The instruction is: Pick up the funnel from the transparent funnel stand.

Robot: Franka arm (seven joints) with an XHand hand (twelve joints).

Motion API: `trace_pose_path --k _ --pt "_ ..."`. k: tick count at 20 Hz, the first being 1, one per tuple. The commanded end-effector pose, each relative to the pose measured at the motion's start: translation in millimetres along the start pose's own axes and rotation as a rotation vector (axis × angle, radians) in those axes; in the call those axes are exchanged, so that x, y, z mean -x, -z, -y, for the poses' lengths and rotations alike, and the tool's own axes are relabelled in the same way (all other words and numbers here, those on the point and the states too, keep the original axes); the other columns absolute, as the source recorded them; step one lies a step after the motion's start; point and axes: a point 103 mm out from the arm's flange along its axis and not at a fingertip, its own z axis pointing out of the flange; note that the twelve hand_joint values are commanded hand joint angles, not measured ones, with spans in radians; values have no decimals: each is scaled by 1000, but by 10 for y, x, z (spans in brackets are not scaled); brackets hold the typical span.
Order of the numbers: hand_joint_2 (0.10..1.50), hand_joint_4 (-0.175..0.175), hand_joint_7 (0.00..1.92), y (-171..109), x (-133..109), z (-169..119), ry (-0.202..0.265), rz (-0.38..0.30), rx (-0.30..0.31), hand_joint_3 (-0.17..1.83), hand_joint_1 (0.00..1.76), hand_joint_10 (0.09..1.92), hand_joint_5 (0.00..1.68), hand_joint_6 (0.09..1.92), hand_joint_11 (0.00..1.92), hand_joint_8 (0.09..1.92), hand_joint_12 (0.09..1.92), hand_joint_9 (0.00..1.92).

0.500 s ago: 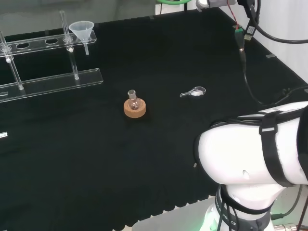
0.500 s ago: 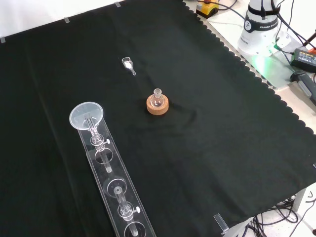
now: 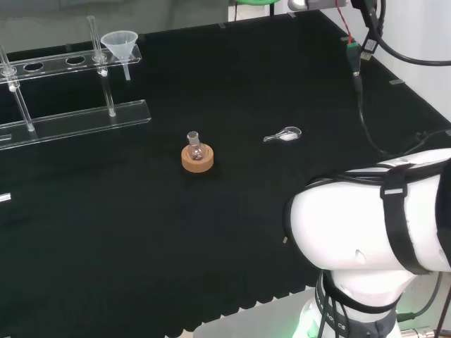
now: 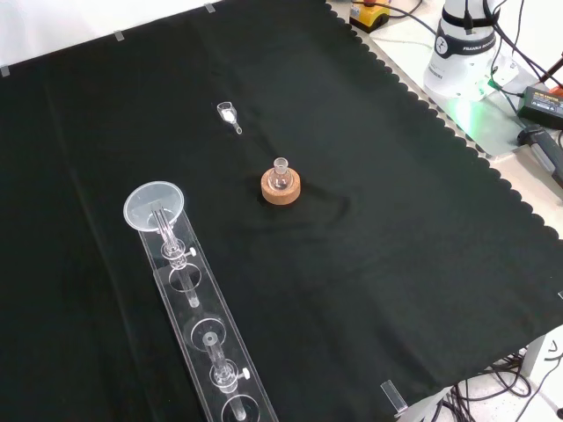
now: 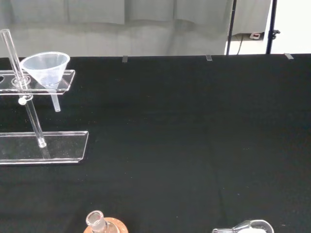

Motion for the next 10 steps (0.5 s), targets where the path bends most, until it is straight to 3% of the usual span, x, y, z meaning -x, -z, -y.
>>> trace_pose_path --k 1,3,5,7,10 --pt "791 18 0 -179 -78 -125 35 -49 93 162 120 187 0 87 0 87 1323 0" --pt "791 22 0 -298 -134 -240 42 -73 143 143 112 87 0 87 0 87 1259 0" --pt "792 30 0 -444 -209 -431 54 -96 144 131 111 87 0 87 0 87 1180 0" --pt "796 52 0 -548 -295 -605 69 -98 142 116 104 87 0 87 0 87 931 0" --pt "798 88 0 -657 -441 -918 82 -107 149 87 77 87 0 87 0 87 394 0"
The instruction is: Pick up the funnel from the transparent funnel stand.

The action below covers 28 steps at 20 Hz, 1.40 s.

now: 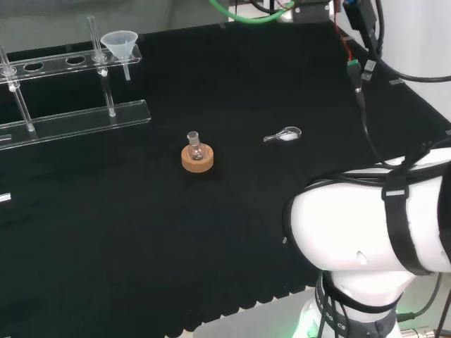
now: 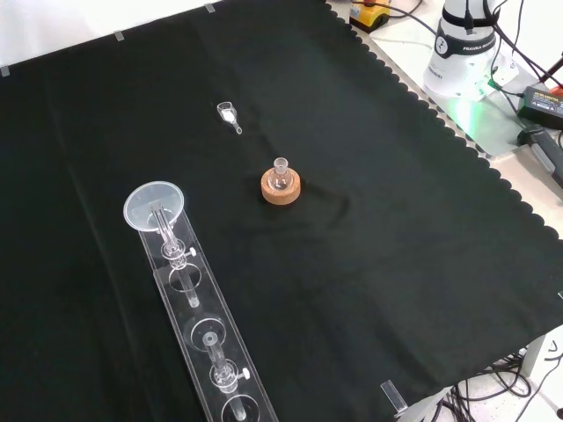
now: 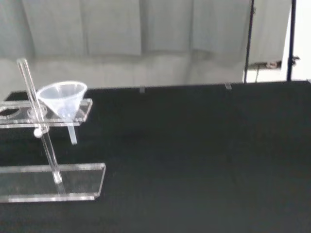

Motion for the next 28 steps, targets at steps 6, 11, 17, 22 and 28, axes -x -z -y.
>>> trace_pose_path --k 6,11,17,22,28 --pt "792 112 0 -765 -697 -1260 1 -115 11 60 45 87 0 87 0 87 87 0" --pt "786 114 0 -971 -1191 -1763 1 -129 32 51 66 87 0 87 0 87 87 0" --pt "786 115 0 -1170 -1630 -2242 21 55 -4 32 102 87 0 87 0 87 286 0" --pt "788 111 0 -1400 -1839 -2547 58 101 -38 24 121 87 0 87 0 87 400 0" --pt "790 108 0 -1686 -1901 -2786 67 140 -100 20 133 87 0 87 0 87 476 0"
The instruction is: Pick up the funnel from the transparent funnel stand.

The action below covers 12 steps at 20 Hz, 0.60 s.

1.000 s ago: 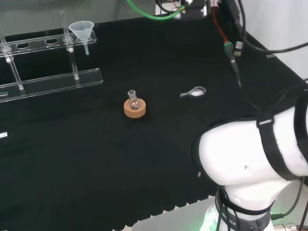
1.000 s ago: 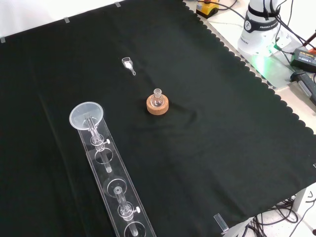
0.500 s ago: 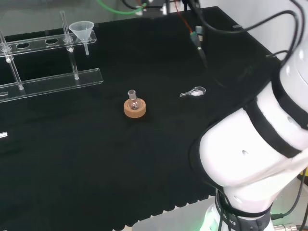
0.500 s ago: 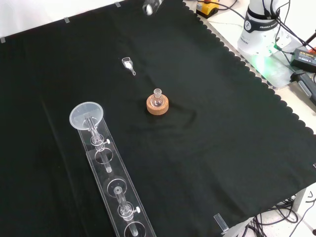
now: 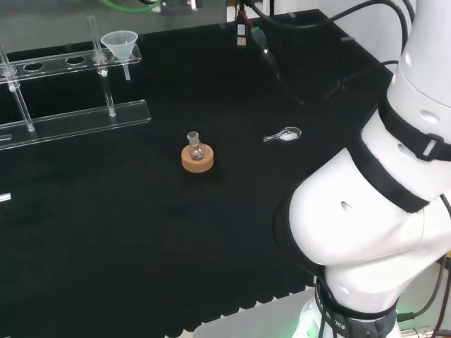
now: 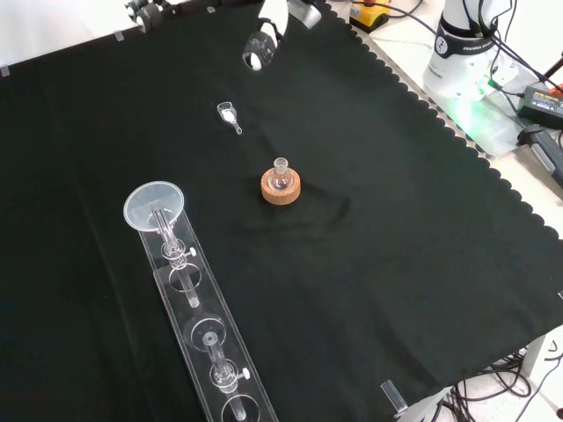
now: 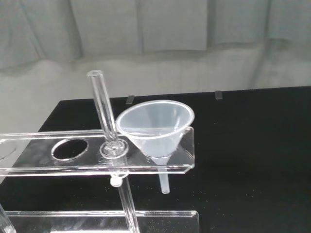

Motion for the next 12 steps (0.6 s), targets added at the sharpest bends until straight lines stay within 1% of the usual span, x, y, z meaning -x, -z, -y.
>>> trace_pose_path --k 1,3,7,9,12 --pt "791 108 0 -753 -252 -1003 -18 194 -78 20 135 87 0 87 0 87 491 0" --pt "792 107 0 -857 -232 -1075 -18 188 -99 20 137 87 0 87 0 87 506 0" --pt "795 106 0 -1059 -178 -1217 -32 205 -163 18 143 87 0 87 0 87 558 0" --pt "797 104 0 -1126 -117 -1246 -39 207 -175 18 144 87 0 87 0 87 586 0" --pt "799 103 0 -1141 -27 -1218 -54 209 -176 17 145 87 0 87 0 87 617 0"
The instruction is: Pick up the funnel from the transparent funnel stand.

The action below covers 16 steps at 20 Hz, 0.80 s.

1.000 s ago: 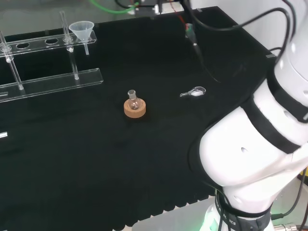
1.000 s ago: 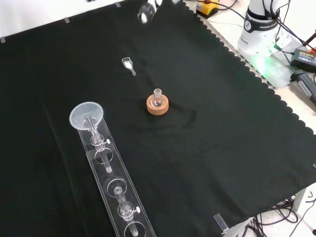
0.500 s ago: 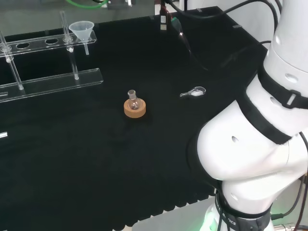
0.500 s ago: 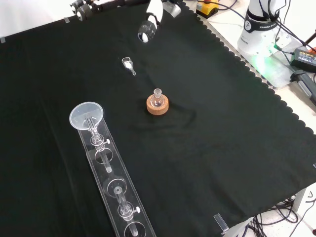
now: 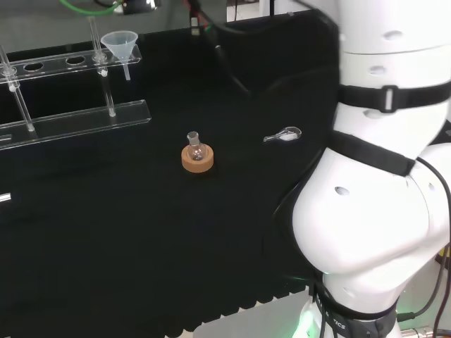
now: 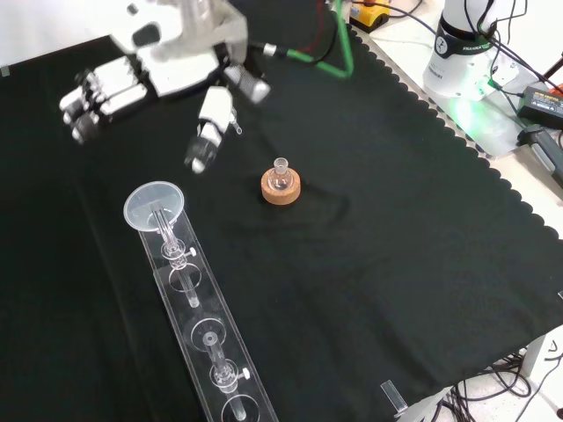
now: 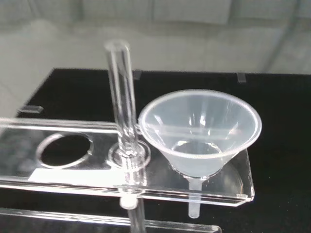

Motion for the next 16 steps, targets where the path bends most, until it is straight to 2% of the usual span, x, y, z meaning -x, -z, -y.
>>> trace_pose_path --k 1,5,8,10,14,16 --pt "799 102 0 -438 376 -172 -80 124 -79 17 145 87 0 87 0 87 621 0" --pt "801 101 0 -478 477 -110 -102 122 -94 17 145 87 0 87 0 87 626 0" --pt "802 100 0 -589 561 -18 -131 97 -95 18 144 87 0 87 0 87 629 0" --pt "803 99 0 -628 617 73 -172 55 -74 17 142 87 0 87 0 87 645 0" --pt "806 95 0 -713 662 103 -202 0 -95 17 141 87 0 87 0 87 672 0" --pt "811 92 0 -765 656 94 -233 -31 -86 18 139 87 0 87 0 87 710 0"
